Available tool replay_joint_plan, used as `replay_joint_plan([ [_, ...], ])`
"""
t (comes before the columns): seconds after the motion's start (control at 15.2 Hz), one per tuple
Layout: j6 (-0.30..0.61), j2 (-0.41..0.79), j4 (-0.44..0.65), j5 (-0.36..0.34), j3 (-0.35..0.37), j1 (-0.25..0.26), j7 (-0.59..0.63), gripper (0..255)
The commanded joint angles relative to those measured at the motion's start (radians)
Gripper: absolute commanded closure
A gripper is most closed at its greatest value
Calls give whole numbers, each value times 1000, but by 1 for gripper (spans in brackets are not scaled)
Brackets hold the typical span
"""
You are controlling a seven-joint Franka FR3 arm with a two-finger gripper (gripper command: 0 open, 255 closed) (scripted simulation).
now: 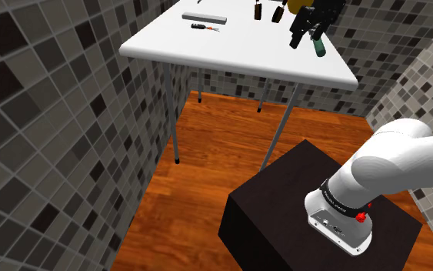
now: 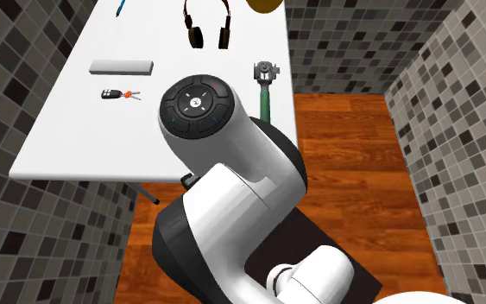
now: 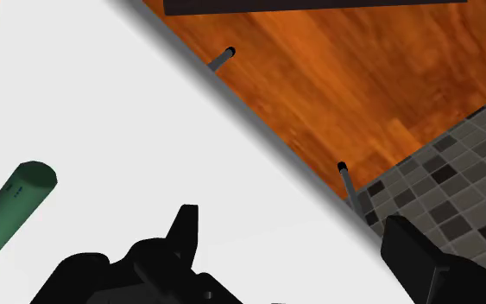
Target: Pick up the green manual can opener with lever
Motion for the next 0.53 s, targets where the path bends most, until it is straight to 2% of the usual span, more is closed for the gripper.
replay_joint_plan([
  [0.0,0,0,0,0,0,0,0,0],
  [0.46,62,214,131,-27,-84,-92,61,0],
])
